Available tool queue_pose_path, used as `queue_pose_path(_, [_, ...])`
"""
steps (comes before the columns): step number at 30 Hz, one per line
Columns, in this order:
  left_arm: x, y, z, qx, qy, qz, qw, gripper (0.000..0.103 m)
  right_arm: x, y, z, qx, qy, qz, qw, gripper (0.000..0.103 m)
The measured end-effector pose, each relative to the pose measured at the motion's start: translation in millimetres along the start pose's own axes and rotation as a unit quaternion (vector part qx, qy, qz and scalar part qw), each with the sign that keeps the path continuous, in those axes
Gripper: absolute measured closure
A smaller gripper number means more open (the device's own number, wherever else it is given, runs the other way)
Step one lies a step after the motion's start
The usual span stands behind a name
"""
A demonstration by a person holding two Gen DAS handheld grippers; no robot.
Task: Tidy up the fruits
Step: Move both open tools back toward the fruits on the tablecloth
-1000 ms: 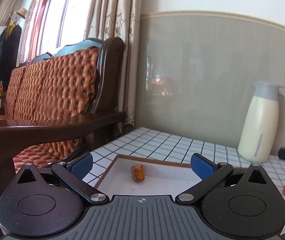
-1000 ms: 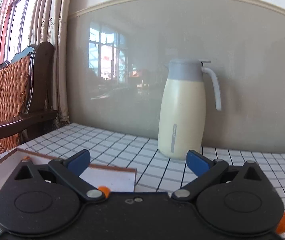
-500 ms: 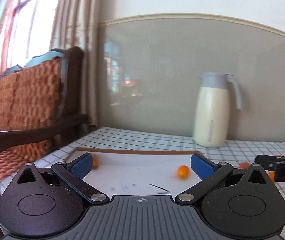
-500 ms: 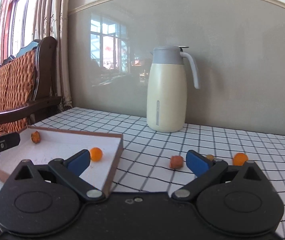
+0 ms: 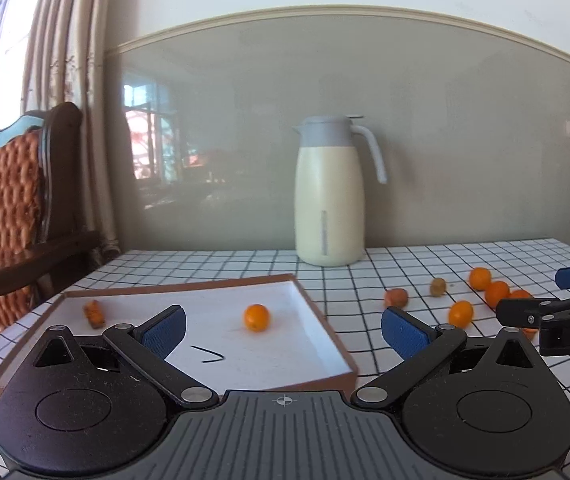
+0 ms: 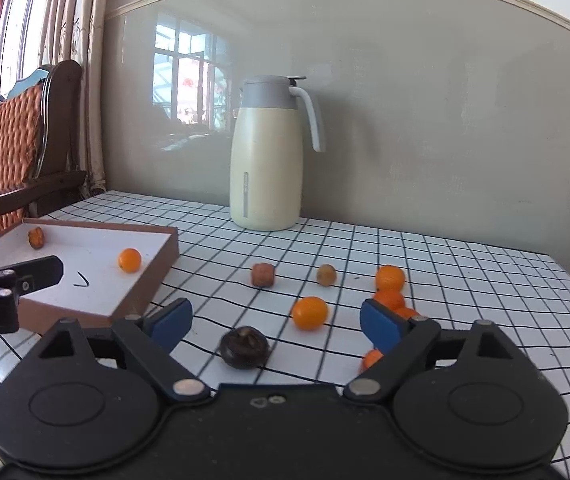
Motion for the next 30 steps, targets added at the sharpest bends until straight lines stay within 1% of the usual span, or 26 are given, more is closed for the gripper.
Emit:
queue_pose_path(5, [1.0, 2.3, 17.8, -0.02, 0.001, 0.002, 0.9998, 0.0, -1.6, 7.9, 13.6, -0.009, -0.004, 0.002, 1.0, 0.021])
queue_pose_path(11, [-2.5, 5.2, 41.1, -0.035, -0.017, -0.001, 0.9992, 0.0, -5.9, 9.0, 23.7, -0.019, -0.006, -0.007, 1.0, 0.022])
queue_pose_path(19, [-6.8, -4.8, 62.7, -0.044, -0.042, -0.007, 0.9981, 0.0, -16.1, 4.2, 42.2, -0.036, -0.015, -0.023, 0.999, 0.023])
queue_pose_path(23, [-9.1, -11.8, 76.7, -0.055, -0.053, -0.014, 0.997, 0.0, -23.5, -1.1, 54.0, -0.05, -0.024, -0.034, 0.998, 0.022])
queue_pose_path(27, [-10.7, -20.8, 90.1, -0.066, -0.057, -0.02, 0.996, 0.0, -28.9, -5.7, 64.0, -0.054, -0.038, -0.04, 0.997, 0.022])
queue_pose_path(30, [-11.2, -26.1, 98.1, -0.076, -0.056, -0.021, 0.9953, 0.0, -31.8, -9.8, 67.9, -0.058, -0.037, -0.043, 0.997, 0.023])
Point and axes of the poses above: each gripper's, at about its wrist camera, not at the fingertips, and y roughly against the way its jaws point, z to its right, x to its top, the point moved 7 cm from there along -y, roughly the way its jaws point, and after that the axes turned 8 degrees about -z, right-handed, at the moved point
